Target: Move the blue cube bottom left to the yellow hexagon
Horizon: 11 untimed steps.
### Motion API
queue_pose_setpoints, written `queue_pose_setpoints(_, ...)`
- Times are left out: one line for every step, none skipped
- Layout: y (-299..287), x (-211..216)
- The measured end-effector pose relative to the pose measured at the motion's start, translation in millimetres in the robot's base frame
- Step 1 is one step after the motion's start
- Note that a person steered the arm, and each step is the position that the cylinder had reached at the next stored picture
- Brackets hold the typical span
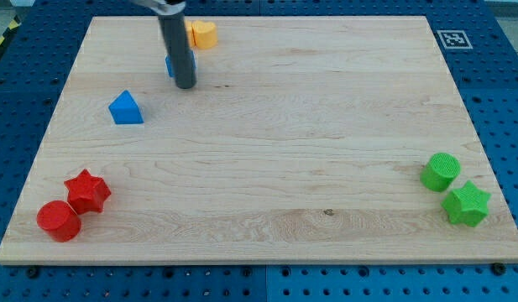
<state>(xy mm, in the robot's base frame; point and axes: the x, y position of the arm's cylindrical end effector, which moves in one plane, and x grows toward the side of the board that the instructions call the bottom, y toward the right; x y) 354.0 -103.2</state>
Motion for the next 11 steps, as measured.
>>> queue_pose_setpoints(4,-19)
queue_pose_setpoints(-6,-24)
queue_pose_setpoints(-23,-24)
queue_pose_setpoints(-23,-24)
queue_pose_setpoints(-24,-28)
queue_pose_setpoints(-27,-30)
queue_pose_setpoints(-41,-30)
queue_pose_setpoints(-45,-30)
queue_pose_setpoints(-47,-30)
queue_pose_setpoints(-54,-29)
queue_pose_setpoints(-66,-22)
